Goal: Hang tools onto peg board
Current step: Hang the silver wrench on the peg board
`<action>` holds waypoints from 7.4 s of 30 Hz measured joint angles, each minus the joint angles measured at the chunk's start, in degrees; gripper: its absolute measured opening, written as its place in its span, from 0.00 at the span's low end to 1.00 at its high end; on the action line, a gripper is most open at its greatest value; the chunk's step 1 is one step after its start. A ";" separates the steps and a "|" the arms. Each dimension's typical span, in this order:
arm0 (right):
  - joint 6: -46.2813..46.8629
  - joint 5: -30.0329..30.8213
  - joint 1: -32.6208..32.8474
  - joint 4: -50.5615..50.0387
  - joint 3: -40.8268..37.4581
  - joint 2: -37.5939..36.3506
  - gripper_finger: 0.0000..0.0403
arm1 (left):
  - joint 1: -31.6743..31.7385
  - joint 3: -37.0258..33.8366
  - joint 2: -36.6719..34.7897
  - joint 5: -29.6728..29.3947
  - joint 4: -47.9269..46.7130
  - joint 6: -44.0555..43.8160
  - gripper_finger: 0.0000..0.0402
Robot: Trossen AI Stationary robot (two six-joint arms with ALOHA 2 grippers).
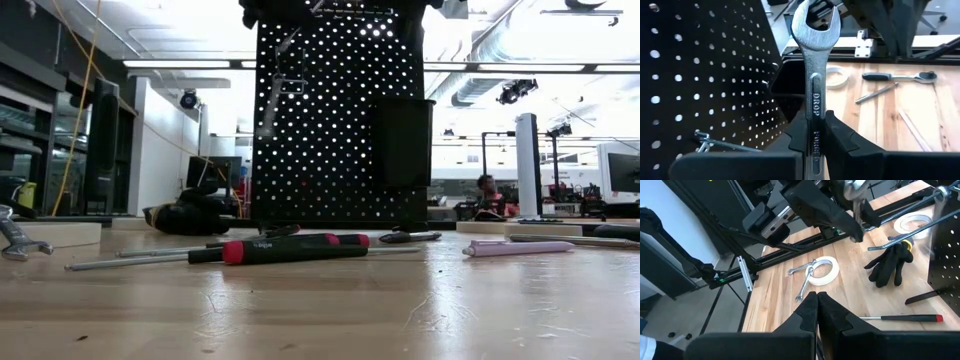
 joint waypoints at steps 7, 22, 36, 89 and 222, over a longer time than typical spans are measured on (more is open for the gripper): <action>-0.04 -0.02 0.00 -0.87 0.00 0.00 0.00 | -2.21 0.00 -3.04 -0.77 -0.92 -5.65 0.06; -1.52 -0.04 -0.11 -1.58 0.00 0.00 0.00 | 0.12 0.00 -0.30 -3.34 -3.02 -6.33 0.06; -2.60 0.04 -0.11 -1.73 0.00 0.00 0.00 | 2.03 0.00 0.00 -5.20 -2.33 -5.29 0.11; 5.86 22.88 -5.79 11.67 0.02 6.54 0.00 | -4.16 0.00 -0.74 -15.20 -22.27 -15.55 0.00; 15.37 5.86 6.73 5.49 -0.02 7.34 0.00 | 3.75 -0.02 -0.92 -6.66 -19.20 -0.35 0.00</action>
